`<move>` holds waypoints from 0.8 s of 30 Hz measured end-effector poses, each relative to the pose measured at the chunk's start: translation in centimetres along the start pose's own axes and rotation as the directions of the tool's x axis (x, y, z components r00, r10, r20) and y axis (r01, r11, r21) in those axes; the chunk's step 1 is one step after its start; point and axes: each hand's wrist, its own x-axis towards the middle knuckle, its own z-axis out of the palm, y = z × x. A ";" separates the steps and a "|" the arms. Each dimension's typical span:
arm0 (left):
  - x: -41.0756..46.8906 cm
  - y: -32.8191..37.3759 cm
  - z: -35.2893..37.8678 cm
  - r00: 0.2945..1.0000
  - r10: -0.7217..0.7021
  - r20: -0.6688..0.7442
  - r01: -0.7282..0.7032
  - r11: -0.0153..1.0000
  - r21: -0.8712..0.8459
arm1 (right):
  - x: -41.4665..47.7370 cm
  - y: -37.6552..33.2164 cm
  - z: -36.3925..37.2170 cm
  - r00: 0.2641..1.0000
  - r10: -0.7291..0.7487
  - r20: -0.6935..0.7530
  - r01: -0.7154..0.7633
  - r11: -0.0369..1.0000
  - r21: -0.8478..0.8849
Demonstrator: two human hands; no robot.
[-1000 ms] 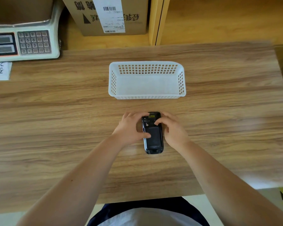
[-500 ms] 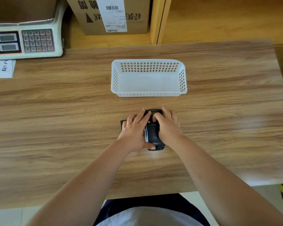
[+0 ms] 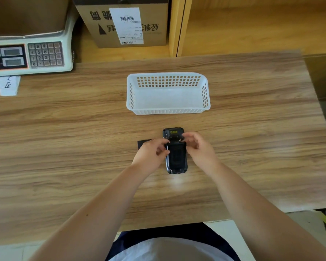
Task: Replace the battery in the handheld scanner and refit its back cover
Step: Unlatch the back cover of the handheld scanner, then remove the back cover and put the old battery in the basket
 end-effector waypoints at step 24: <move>1.9 6.1 4.0 0.978 -0.176 0.108 0.204 0.902 -0.379 | -1.1 3.5 -3.7 0.921 0.160 -0.354 -0.063 0.961 0.270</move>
